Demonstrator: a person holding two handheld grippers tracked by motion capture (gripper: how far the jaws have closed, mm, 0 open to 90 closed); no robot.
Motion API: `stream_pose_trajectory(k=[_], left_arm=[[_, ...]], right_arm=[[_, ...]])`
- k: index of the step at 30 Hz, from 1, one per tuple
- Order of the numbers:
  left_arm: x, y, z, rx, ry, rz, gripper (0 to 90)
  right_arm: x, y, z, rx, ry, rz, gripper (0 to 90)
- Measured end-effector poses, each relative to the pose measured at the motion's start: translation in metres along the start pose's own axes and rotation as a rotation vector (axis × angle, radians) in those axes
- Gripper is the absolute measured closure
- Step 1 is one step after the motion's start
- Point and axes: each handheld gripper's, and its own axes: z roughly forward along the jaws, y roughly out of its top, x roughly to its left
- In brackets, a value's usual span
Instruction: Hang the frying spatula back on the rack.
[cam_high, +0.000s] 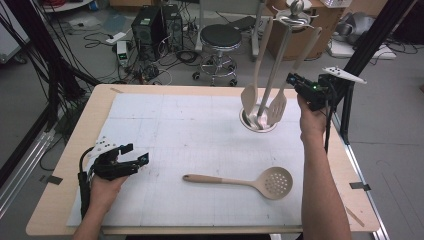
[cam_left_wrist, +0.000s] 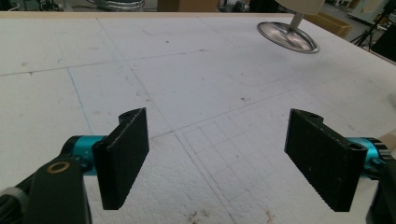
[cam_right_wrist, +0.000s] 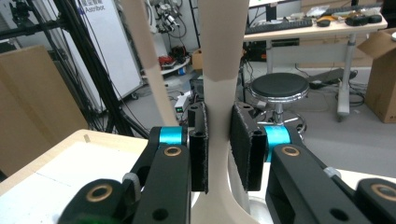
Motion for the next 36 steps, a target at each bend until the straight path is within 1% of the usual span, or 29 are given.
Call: stream_pose_trajectory(k=[5,11,13,18,21,24,26,28,29,30,32,33,36], left_arm=[[0.001,-0.001,-0.002,0.000,0.005,-0.001,22.4],[0.002,-0.002,-0.004,-0.001,0.012,-0.005,22.4],[0.003,-0.002,-0.005,0.000,0.013,-0.005,22.4],[0.004,-0.002,-0.006,0.000,0.017,-0.005,22.4],[0.004,-0.003,-0.006,0.000,0.020,-0.007,22.4],[0.003,-0.003,-0.006,0.001,0.020,-0.008,22.4],[0.003,-0.003,-0.006,0.001,0.020,-0.007,22.4],[0.003,-0.003,-0.006,0.004,0.021,-0.006,22.4],[0.003,-0.003,-0.006,0.005,0.019,-0.005,22.4],[0.003,-0.003,-0.006,0.006,0.019,-0.002,22.4],[0.002,-0.003,-0.006,0.004,0.018,-0.002,22.4],[0.002,-0.003,-0.006,0.003,0.020,-0.001,22.4],[0.002,-0.002,-0.006,0.002,0.017,0.001,22.4]], right_arm=[[-0.003,0.004,0.002,0.010,0.011,-0.002,78.2],[0.000,0.007,0.007,0.021,0.030,-0.017,78.3],[-0.001,0.008,0.008,0.025,0.039,-0.013,78.3],[-0.004,0.015,0.007,0.031,0.034,-0.023,78.2],[-0.005,0.020,0.009,0.062,0.032,-0.044,78.2],[-0.005,0.021,0.012,0.092,0.054,-0.049,78.3],[-0.003,0.019,0.015,0.117,0.069,-0.060,78.2],[0.001,0.016,0.015,0.124,0.084,-0.073,78.3],[0.004,0.015,0.016,0.132,0.094,-0.077,78.2],[0.007,0.015,0.016,0.139,0.100,-0.092,78.2],[0.015,0.014,0.016,0.149,0.101,-0.124,78.2],[0.018,0.014,0.016,0.151,0.098,-0.131,78.2],[0.018,0.014,0.015,0.154,0.077,-0.127,78.2]])
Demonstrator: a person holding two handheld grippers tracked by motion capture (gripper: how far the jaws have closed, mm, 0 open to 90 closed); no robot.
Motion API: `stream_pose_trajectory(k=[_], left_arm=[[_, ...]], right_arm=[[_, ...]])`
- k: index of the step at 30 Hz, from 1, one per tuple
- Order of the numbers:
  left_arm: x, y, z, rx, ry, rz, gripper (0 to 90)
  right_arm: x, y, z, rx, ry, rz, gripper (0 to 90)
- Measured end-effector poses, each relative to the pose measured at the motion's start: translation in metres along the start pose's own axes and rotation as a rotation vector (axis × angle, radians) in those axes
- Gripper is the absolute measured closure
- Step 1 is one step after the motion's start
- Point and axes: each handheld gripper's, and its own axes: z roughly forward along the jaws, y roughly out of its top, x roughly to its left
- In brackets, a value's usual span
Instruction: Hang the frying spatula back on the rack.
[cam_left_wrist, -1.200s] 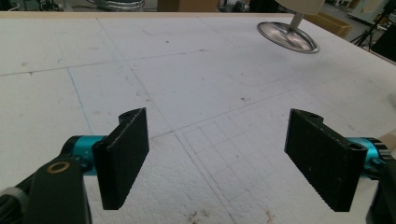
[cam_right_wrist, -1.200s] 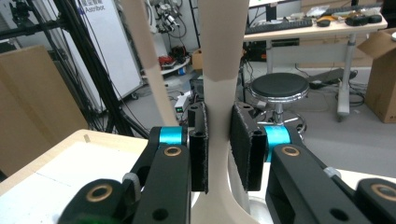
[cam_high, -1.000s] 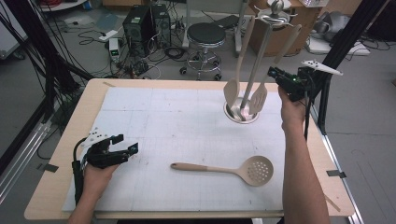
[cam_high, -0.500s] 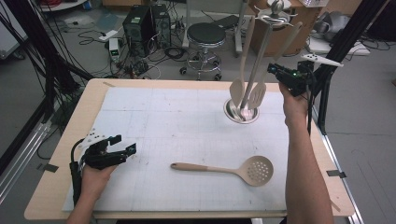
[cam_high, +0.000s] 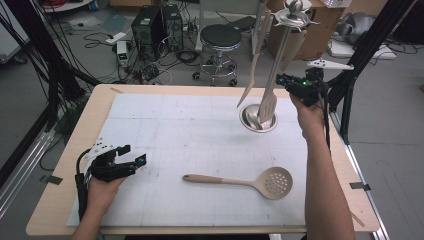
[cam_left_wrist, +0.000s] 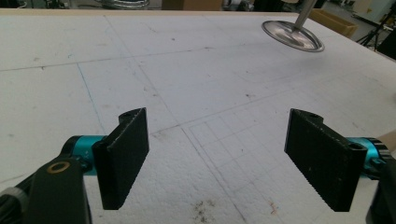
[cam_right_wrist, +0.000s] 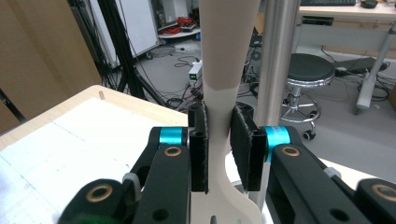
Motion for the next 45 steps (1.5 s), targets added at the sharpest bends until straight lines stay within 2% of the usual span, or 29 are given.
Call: stream_pose_trajectory(k=[4,12,17,19,22,27,32,36,38,42,45], left_arm=[[0.000,0.000,0.000,-0.004,0.000,-0.004,22.4],[0.000,0.000,0.000,-0.007,0.000,-0.004,22.4],[0.001,0.000,-0.001,-0.004,-0.001,-0.003,22.4],[0.000,0.000,-0.001,-0.008,-0.001,-0.005,22.4],[0.000,0.000,-0.001,-0.008,-0.001,-0.005,22.4],[0.000,0.000,-0.001,-0.003,-0.002,-0.002,22.4],[-0.001,0.000,0.000,-0.005,-0.002,-0.002,22.4],[-0.001,0.000,0.000,-0.003,-0.001,-0.002,22.4],[-0.001,0.000,0.000,-0.003,-0.001,-0.002,22.4],[-0.001,0.000,0.000,-0.004,-0.001,-0.002,22.4],[0.000,0.000,-0.001,-0.001,-0.002,-0.004,22.4]], right_arm=[[-0.001,-0.001,-0.003,0.003,-0.025,-0.008,78.1],[-0.002,-0.002,-0.001,-0.013,-0.037,-0.004,75.8],[-0.004,-0.002,-0.003,-0.048,-0.040,0.042,61.2],[-0.005,-0.002,-0.005,-0.065,-0.044,0.052,59.3],[-0.006,-0.001,-0.012,-0.128,-0.051,0.065,59.4],[-0.007,-0.001,-0.032,-0.306,-0.026,0.110,62.5],[-0.003,0.005,-0.048,-0.448,0.007,0.115,75.1],[0.001,0.012,-0.055,-0.498,0.019,0.118,89.9],[0.003,0.017,-0.056,-0.507,0.042,0.115,90.0],[0.009,0.026,-0.057,-0.516,0.038,0.090,90.0],[0.011,0.031,-0.056,-0.526,0.037,0.098,90.0]])
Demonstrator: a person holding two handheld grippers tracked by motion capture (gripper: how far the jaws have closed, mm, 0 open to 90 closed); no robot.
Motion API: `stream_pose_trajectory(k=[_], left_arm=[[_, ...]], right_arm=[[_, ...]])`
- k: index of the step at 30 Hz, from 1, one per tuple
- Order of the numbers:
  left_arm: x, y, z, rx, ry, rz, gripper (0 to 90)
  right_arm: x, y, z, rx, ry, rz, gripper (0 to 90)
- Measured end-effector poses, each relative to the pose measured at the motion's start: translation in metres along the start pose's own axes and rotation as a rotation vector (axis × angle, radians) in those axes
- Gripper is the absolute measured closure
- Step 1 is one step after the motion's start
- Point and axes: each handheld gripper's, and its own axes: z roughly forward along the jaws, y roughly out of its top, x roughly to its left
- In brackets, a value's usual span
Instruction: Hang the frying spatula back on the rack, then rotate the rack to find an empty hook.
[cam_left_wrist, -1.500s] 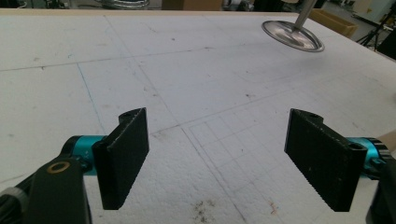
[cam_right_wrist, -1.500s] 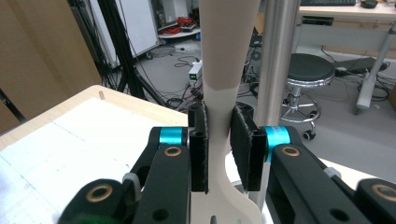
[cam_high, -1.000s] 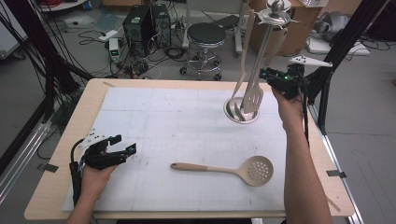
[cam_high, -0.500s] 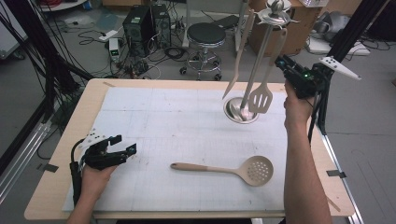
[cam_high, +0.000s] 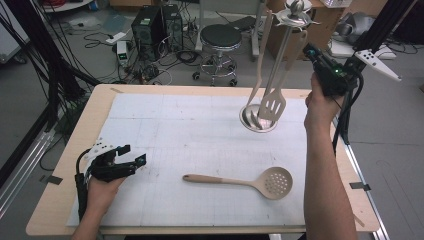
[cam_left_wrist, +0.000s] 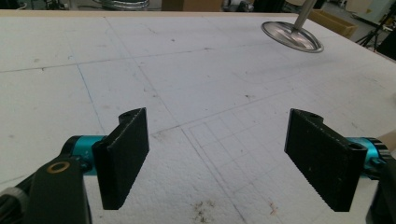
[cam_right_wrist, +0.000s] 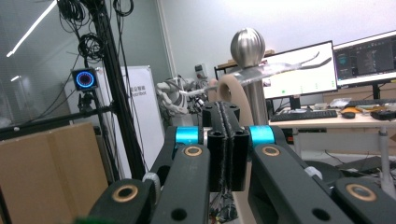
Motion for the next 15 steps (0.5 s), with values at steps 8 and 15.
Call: stream_pose_trajectory(k=[8,15], left_arm=[[0.001,0.000,0.000,-0.001,0.002,-0.001,22.4],[0.002,-0.001,-0.001,-0.005,0.005,-0.005,22.4]], right_arm=[[-0.003,0.009,0.014,0.000,-0.025,0.023,90.0],[-0.006,0.014,0.021,0.011,-0.049,0.020,90.0]])
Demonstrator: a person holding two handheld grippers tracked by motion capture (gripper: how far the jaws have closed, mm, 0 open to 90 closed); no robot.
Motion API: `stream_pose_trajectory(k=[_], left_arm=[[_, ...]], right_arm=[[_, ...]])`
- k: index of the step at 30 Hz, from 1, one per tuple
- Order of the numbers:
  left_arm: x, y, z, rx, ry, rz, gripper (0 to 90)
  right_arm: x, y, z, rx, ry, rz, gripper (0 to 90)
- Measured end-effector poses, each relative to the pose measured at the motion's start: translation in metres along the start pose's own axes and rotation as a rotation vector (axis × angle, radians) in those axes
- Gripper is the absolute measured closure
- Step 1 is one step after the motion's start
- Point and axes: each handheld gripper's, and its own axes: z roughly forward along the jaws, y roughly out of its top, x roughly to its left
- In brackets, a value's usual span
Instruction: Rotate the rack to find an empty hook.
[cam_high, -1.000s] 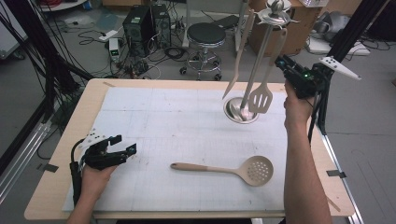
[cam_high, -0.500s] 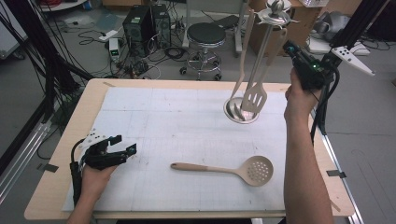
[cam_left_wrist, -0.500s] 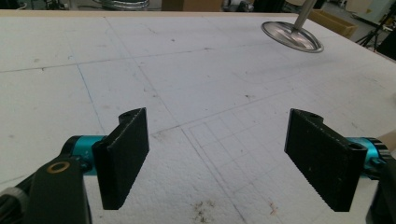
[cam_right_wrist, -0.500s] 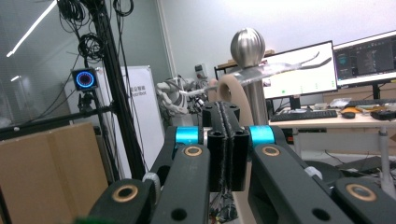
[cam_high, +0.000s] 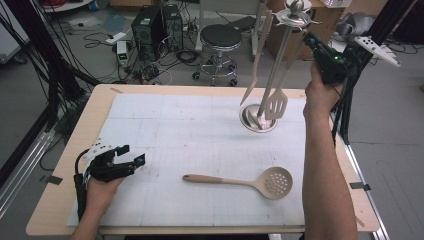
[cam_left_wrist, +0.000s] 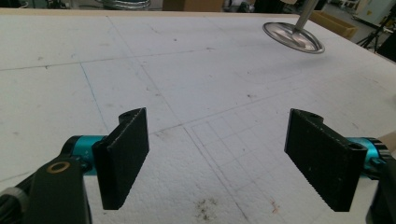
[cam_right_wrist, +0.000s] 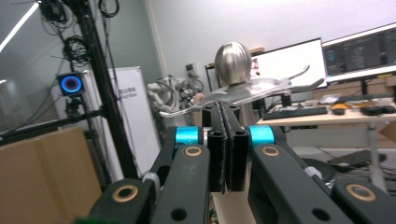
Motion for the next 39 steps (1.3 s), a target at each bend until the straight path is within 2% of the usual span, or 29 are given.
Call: stream_pose_trajectory(k=[2,7,17,26,31,35,37,39], left_arm=[[0.001,0.000,0.000,0.003,0.000,0.001,22.4],[0.002,-0.001,-0.001,0.003,0.003,-0.007,22.4],[0.003,-0.002,-0.003,0.005,0.008,-0.006,22.4],[0.002,-0.002,-0.004,0.001,0.009,-0.005,22.4],[0.003,-0.001,-0.005,-0.001,0.008,-0.007,22.5],[0.003,-0.002,-0.005,-0.003,0.010,-0.010,22.4],[0.003,-0.001,-0.006,-0.004,0.009,-0.011,22.5],[0.003,-0.001,-0.006,-0.004,0.010,-0.012,22.4]], right_arm=[[-0.001,0.002,0.001,-0.002,0.000,0.003,90.0],[0.001,0.007,0.006,0.023,-0.013,-0.033,90.0],[0.006,0.009,0.002,-0.012,-0.008,-0.040,90.0],[0.016,0.007,0.007,0.017,-0.029,-0.100,90.0],[0.007,0.010,0.000,-0.040,-0.059,-0.051,90.0],[-0.001,0.006,0.002,-0.019,-0.092,-0.025,90.0],[-0.002,0.003,0.006,0.011,-0.089,-0.025,90.0],[-0.001,-0.001,0.008,0.013,-0.088,-0.028,90.0]])
